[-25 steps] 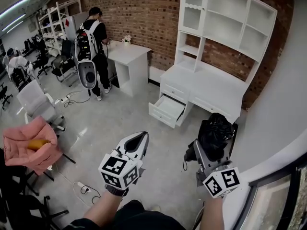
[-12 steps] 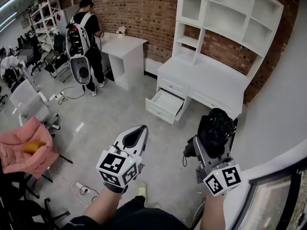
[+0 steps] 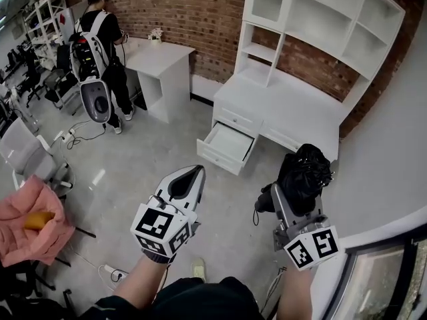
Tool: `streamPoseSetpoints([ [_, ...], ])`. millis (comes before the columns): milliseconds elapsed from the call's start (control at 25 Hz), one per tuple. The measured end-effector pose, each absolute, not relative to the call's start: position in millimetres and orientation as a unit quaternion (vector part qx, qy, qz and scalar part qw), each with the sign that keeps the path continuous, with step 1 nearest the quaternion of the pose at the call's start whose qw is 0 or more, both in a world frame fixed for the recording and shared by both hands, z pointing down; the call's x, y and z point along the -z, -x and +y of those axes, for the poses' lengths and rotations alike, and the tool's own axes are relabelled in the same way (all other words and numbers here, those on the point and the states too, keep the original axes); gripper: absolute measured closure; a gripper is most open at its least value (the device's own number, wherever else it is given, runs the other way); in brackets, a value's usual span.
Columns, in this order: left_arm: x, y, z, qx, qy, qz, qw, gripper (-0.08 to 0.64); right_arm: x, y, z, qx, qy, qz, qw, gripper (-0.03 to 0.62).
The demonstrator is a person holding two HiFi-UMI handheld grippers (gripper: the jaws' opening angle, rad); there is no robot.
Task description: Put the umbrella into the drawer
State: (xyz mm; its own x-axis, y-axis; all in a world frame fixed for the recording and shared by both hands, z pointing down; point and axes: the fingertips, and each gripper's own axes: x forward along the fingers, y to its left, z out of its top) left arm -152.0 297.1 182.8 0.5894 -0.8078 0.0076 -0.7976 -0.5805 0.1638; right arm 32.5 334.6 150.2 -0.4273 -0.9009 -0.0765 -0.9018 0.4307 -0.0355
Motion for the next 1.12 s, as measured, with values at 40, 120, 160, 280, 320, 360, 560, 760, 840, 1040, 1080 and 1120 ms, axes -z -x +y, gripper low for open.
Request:
streamPoseSetpoints([
  [40, -184.2, 155.9, 287.7, 0.035, -0.888, -0.452, 0.076, 0.554, -151.4, -28.9, 326.8, -0.005, 0.535, 0.844, 0.040, 0.373],
  [120, -186.8, 162.0, 271.8, 0.037, -0.889, -0.450, 0.081, 0.554, -152.4, -22.3, 312.8, -0.006, 0.537, 0.843, 0.033, 0.373],
  [160, -187.8, 164.1, 265.5, 0.038, -0.889, -0.449, 0.083, 0.554, -151.7, -19.8, 306.6, -0.007, 0.538, 0.842, 0.032, 0.373],
  [280, -189.1, 167.6, 245.8, 0.040, -0.889, -0.448, 0.085, 0.554, -149.1, -16.0, 287.2, -0.010, 0.538, 0.842, 0.034, 0.373],
  [320, -189.5, 167.8, 238.1, 0.041, -0.888, -0.449, 0.085, 0.554, -149.6, -15.8, 279.6, -0.011, 0.536, 0.843, 0.034, 0.373],
  [360, -190.4, 167.3, 230.3, 0.041, -0.888, -0.450, 0.086, 0.554, -151.2, -16.1, 271.8, -0.010, 0.535, 0.844, 0.032, 0.373],
  [560, -194.5, 159.2, 192.2, 0.036, -0.885, -0.456, 0.085, 0.554, -158.6, -23.2, 227.4, -0.003, 0.526, 0.850, 0.037, 0.373],
  [760, -197.5, 144.4, 146.7, 0.029, -0.880, -0.468, 0.081, 0.554, -165.3, -37.1, 174.2, -0.001, 0.511, 0.859, 0.040, 0.373],
  [840, -198.6, 135.8, 127.3, 0.024, -0.878, -0.471, 0.079, 0.554, -168.5, -43.7, 152.3, -0.003, 0.505, 0.862, 0.039, 0.373],
  [1040, -187.4, 106.3, 89.2, 0.023, -0.875, -0.479, 0.065, 0.554, -168.0, -73.1, 110.1, -0.006, 0.494, 0.868, 0.039, 0.373],
  [1080, -184.4, 102.2, 84.3, 0.025, -0.873, -0.483, 0.062, 0.554, -166.8, -78.6, 104.2, -0.004, 0.492, 0.869, 0.042, 0.373],
  [1120, -183.0, 99.1, 79.7, 0.027, -0.871, -0.487, 0.061, 0.554, -167.2, -82.8, 98.4, -0.002, 0.490, 0.871, 0.044, 0.373],
])
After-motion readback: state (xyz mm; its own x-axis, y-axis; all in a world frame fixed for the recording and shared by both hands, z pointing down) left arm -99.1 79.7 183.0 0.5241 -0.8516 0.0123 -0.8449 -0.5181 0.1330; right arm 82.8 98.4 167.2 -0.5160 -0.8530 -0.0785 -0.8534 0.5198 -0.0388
